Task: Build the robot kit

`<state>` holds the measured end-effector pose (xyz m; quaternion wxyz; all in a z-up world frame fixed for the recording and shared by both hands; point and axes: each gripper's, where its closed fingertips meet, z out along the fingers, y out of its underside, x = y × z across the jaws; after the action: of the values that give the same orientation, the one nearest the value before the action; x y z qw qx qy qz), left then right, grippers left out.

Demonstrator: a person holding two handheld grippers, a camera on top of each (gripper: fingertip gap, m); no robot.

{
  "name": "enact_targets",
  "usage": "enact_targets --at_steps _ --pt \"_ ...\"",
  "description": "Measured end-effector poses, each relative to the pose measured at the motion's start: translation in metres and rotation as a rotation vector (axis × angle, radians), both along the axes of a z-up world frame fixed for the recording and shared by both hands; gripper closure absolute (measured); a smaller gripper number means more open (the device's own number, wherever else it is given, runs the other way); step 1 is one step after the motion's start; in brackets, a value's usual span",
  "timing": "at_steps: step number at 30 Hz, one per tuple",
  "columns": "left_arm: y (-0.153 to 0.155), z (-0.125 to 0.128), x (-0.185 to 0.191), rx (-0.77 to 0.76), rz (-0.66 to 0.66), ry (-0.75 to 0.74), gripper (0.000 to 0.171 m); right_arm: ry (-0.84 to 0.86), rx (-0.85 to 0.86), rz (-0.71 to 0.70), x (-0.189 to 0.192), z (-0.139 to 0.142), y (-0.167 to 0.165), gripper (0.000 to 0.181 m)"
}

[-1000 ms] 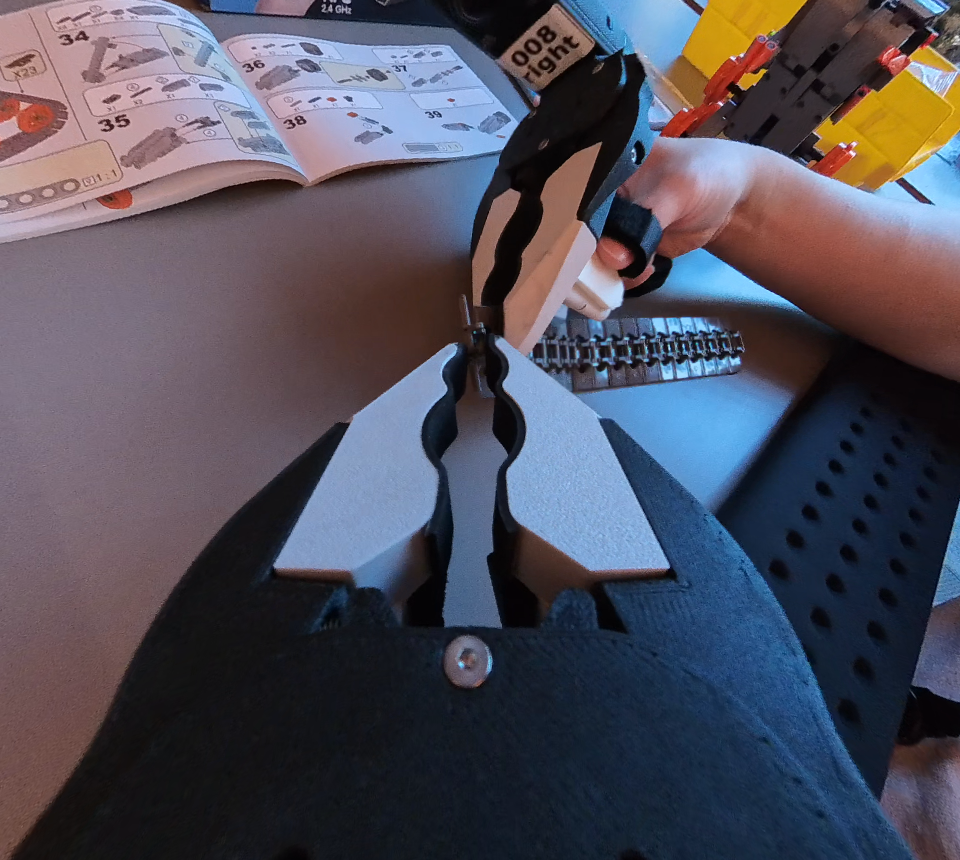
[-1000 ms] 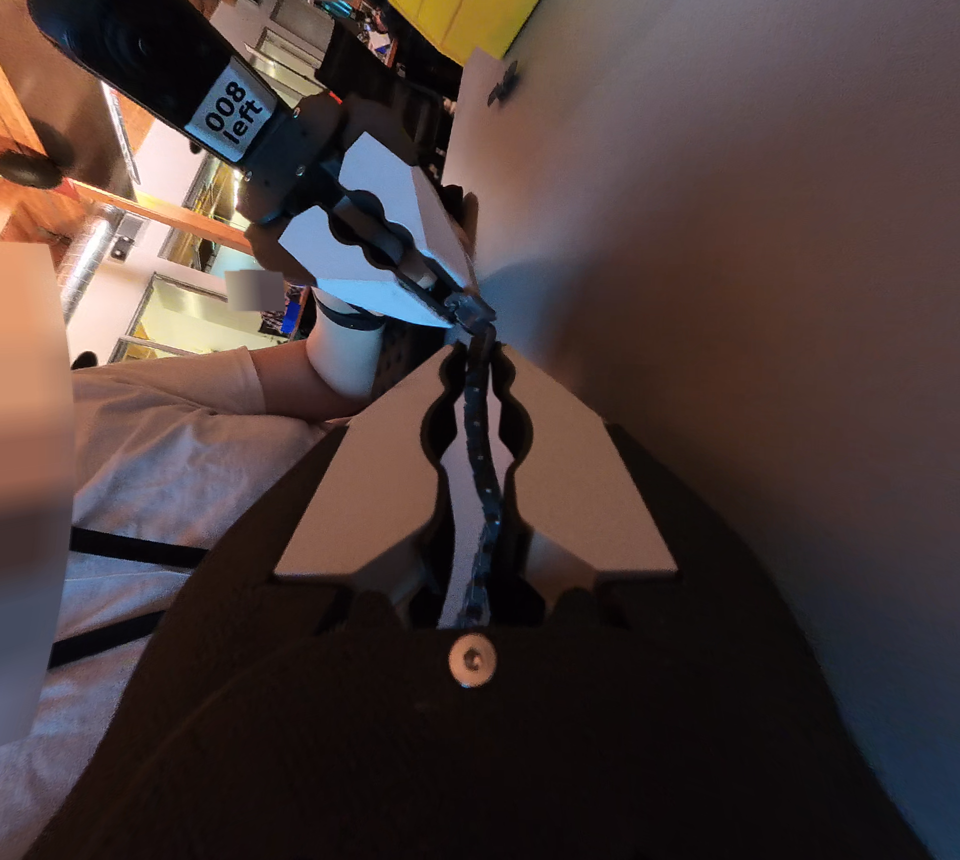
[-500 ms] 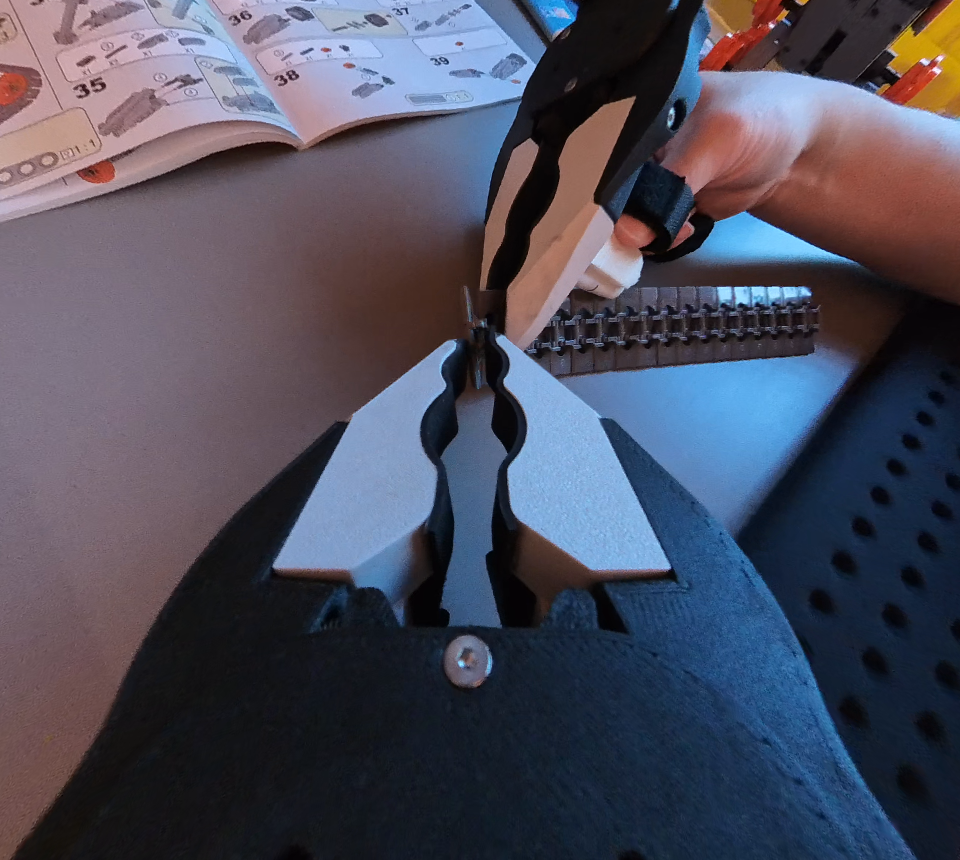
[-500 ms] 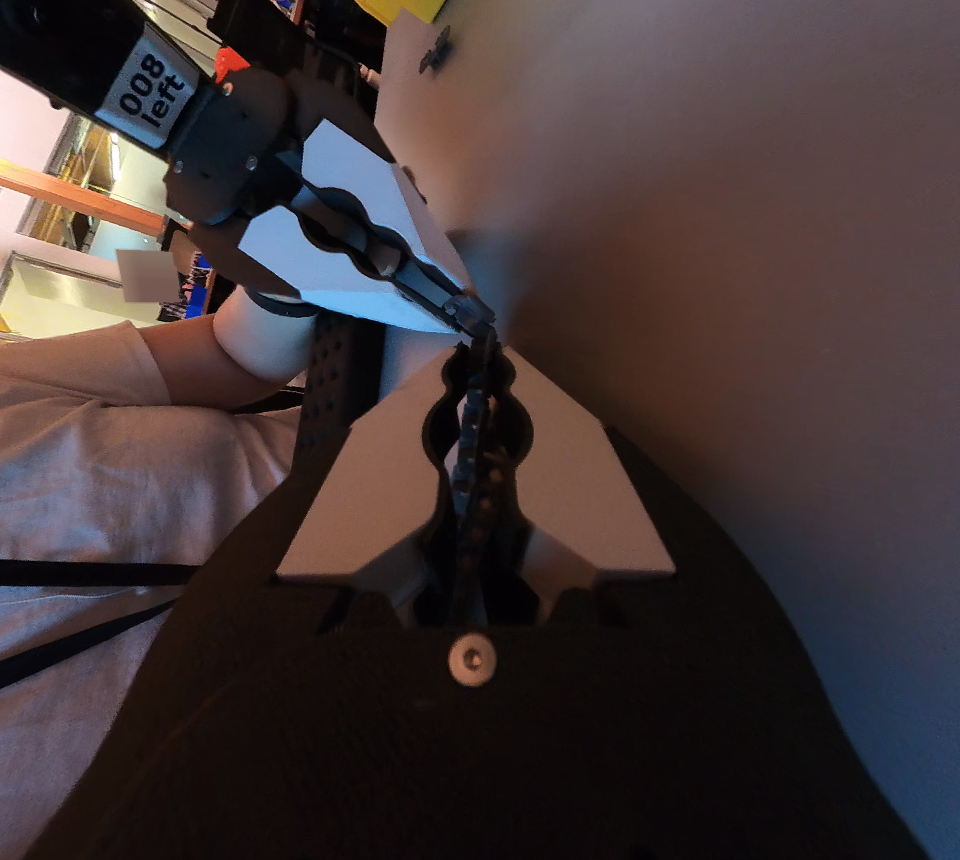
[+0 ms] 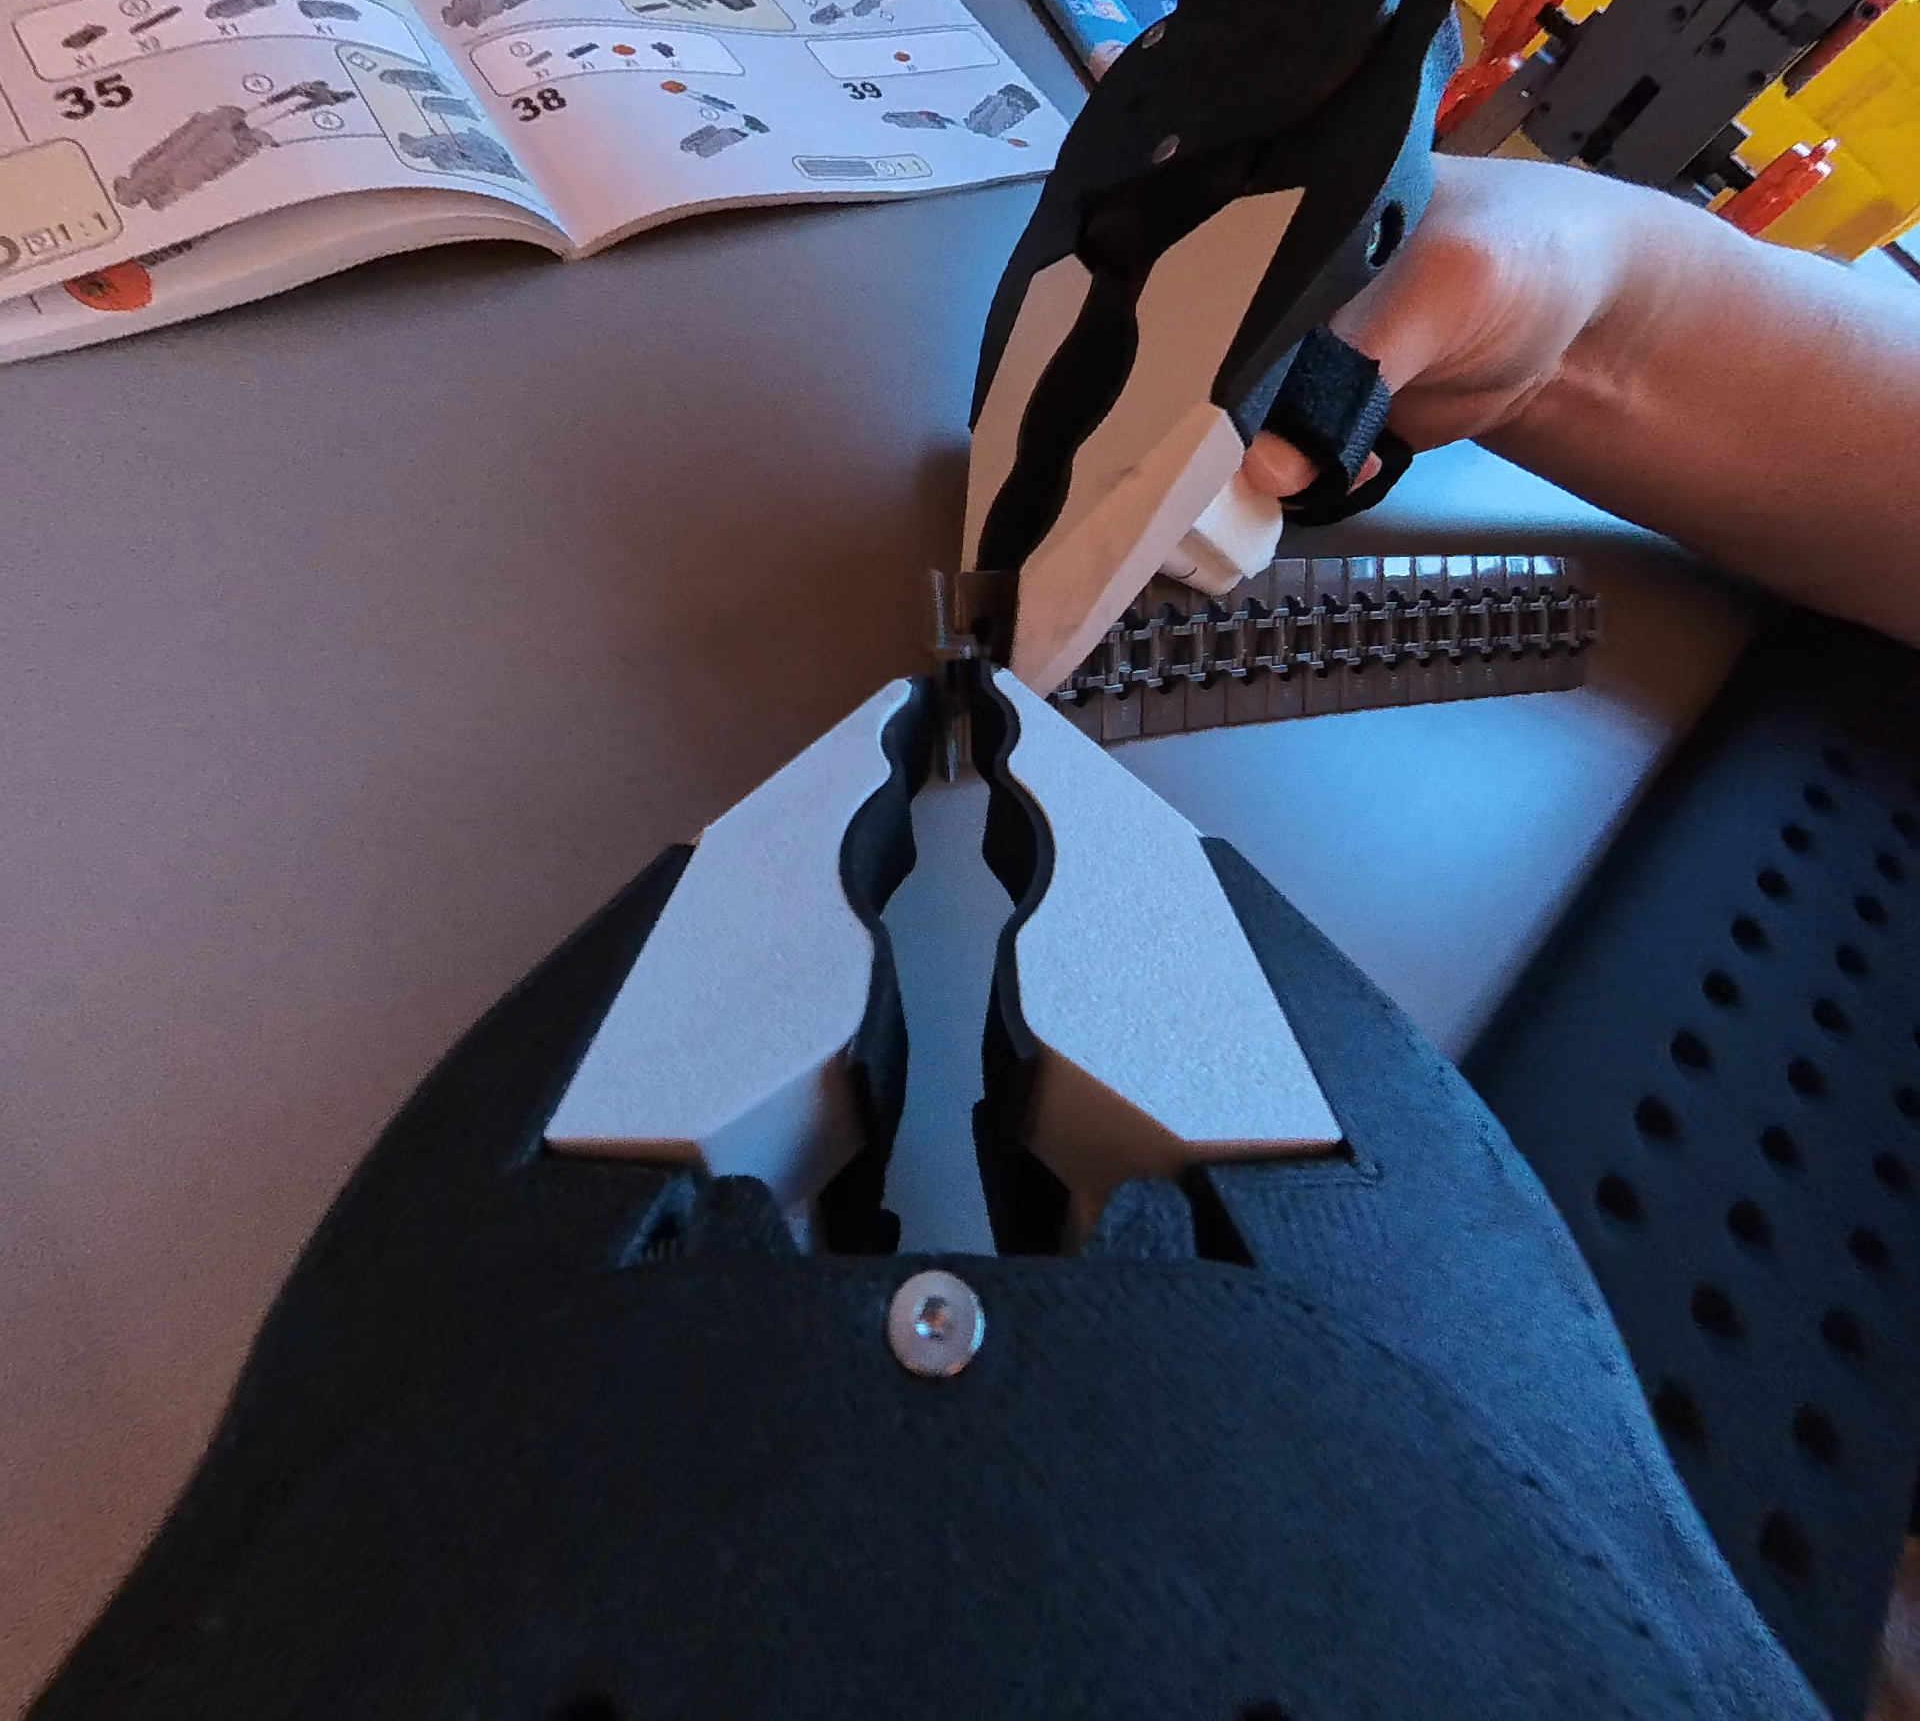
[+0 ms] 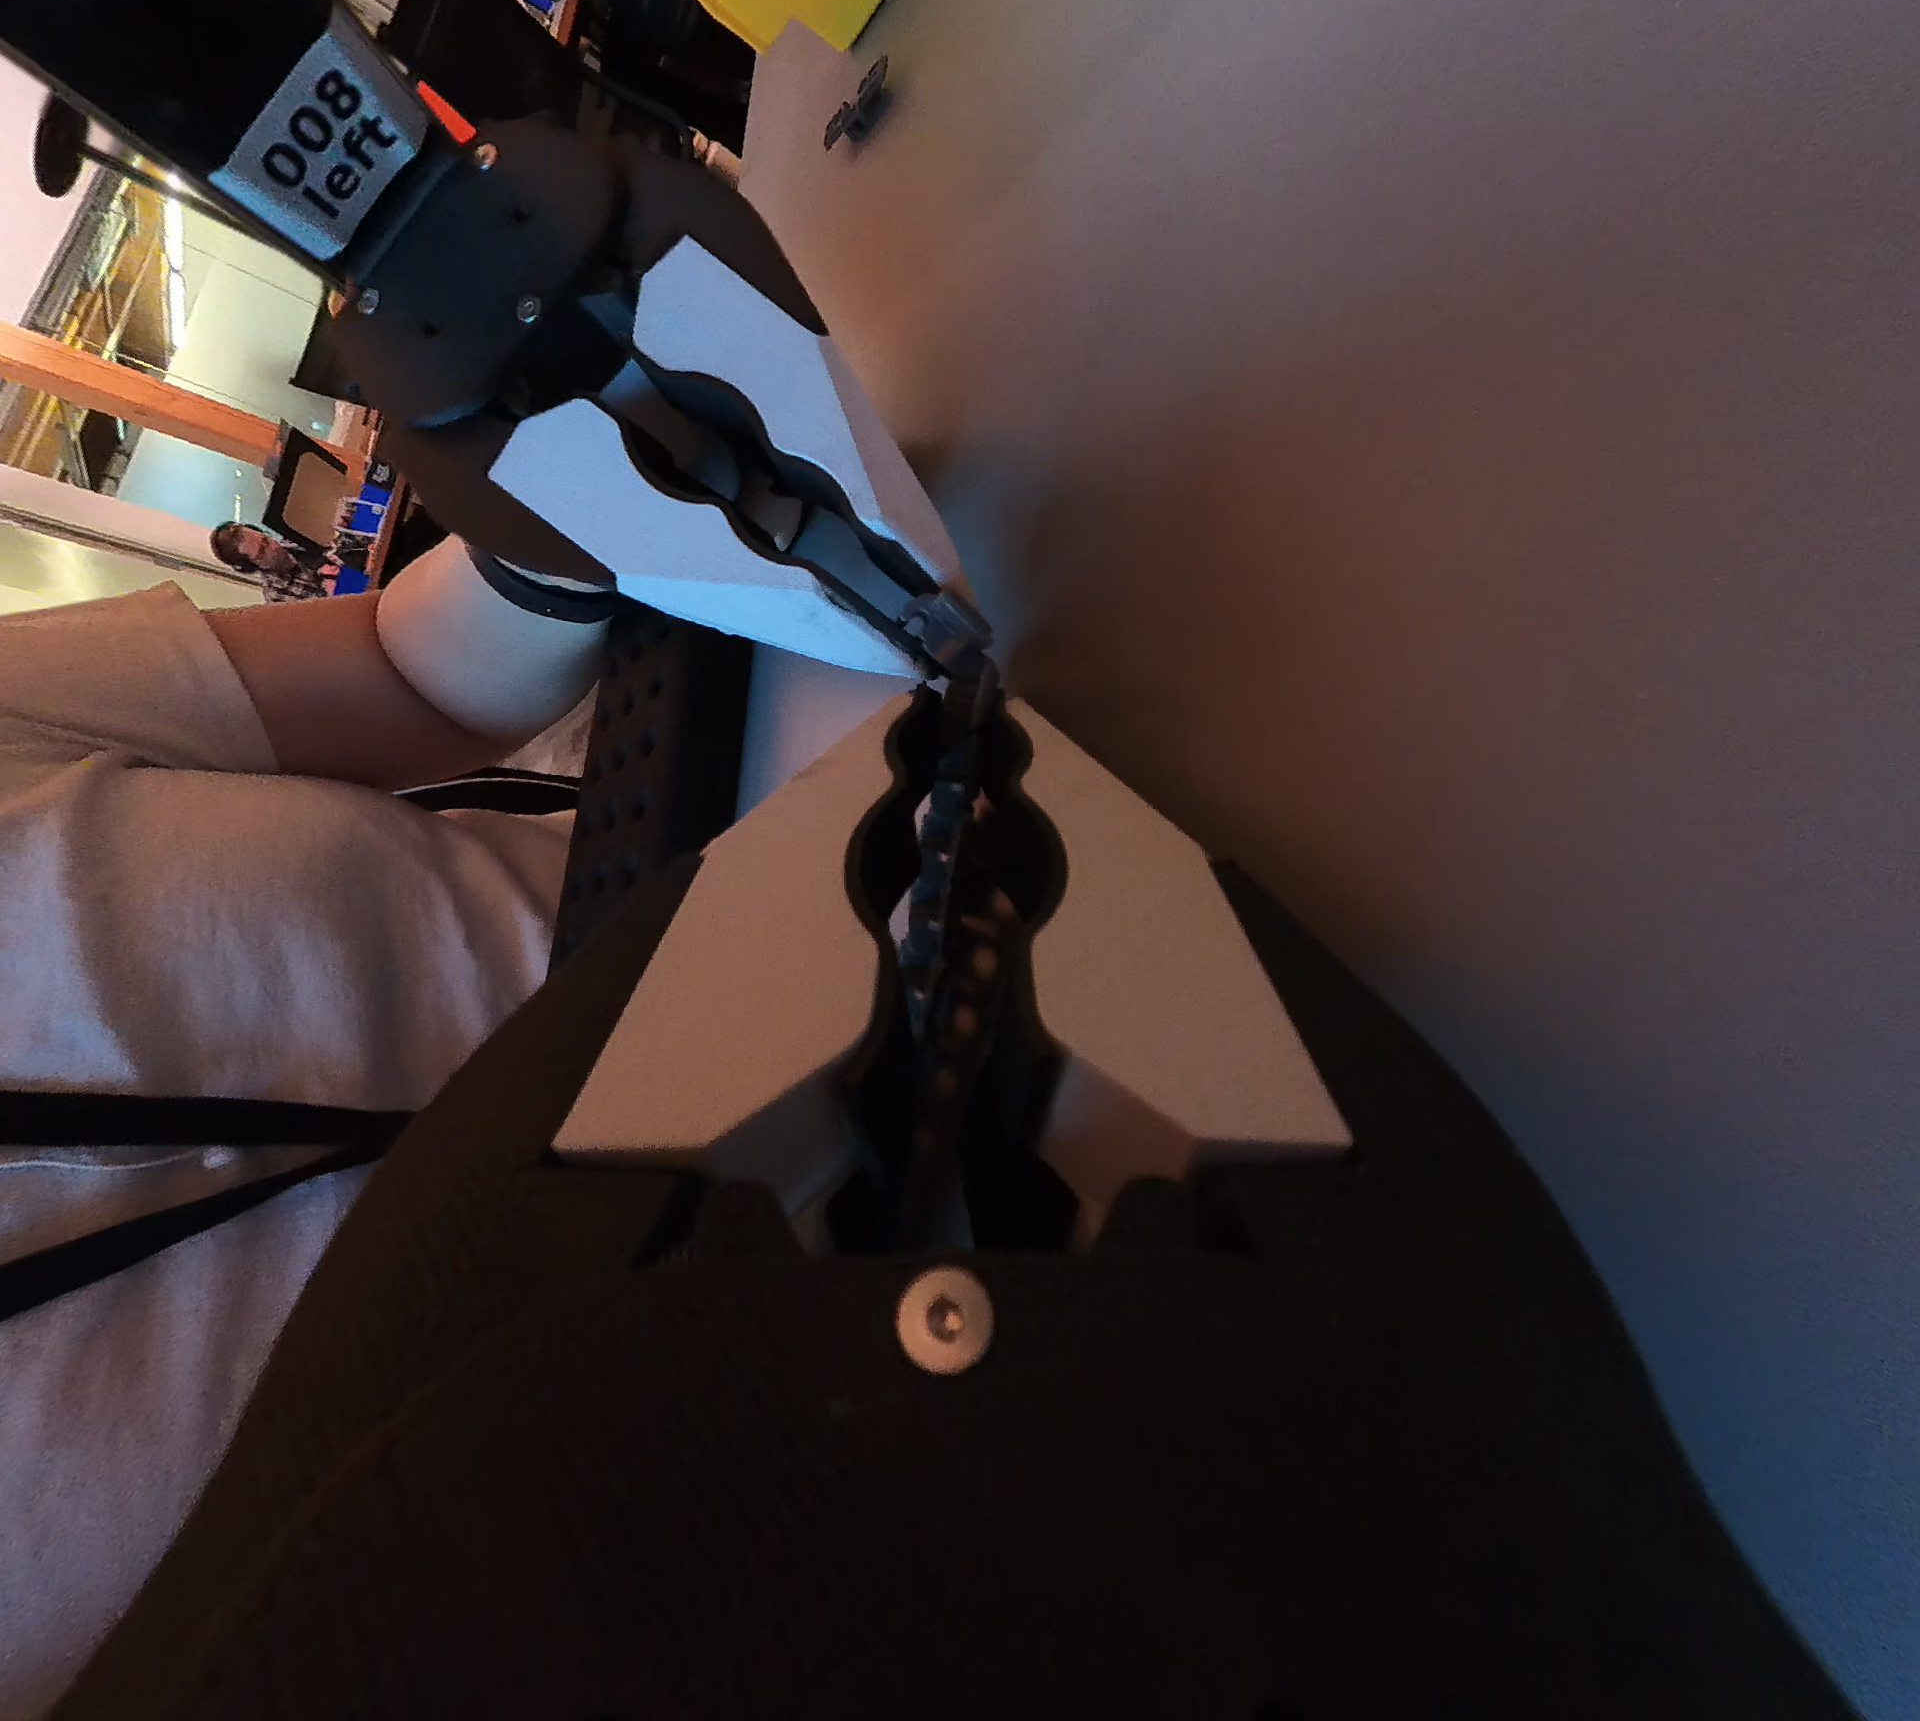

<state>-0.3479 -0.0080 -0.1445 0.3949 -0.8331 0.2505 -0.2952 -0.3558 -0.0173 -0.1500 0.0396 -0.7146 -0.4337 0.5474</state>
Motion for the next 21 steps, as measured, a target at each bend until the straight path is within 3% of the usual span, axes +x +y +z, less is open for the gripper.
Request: enact_targets --at_steps 2,5,8,17,21 --pt "0.002 0.001 -0.001 -0.003 0.010 -0.005 0.165 -0.009 -0.011 0.001 0.000 -0.001 0.000 0.176" --pt "0.002 0.017 -0.002 -0.055 0.009 -0.218 0.165 0.060 -0.104 0.023 -0.001 0.010 -0.001 0.174" --pt "0.001 0.023 -0.004 -0.067 0.000 -0.279 0.164 0.027 -0.084 0.022 0.000 0.005 -0.001 0.174" --pt "-0.001 0.017 -0.005 0.052 0.003 -0.089 0.167 0.018 -0.120 0.021 0.001 0.005 -0.001 0.175" --pt "-0.002 0.017 -0.005 0.069 0.002 -0.070 0.161 0.020 -0.135 0.023 0.001 0.005 -0.001 0.175"
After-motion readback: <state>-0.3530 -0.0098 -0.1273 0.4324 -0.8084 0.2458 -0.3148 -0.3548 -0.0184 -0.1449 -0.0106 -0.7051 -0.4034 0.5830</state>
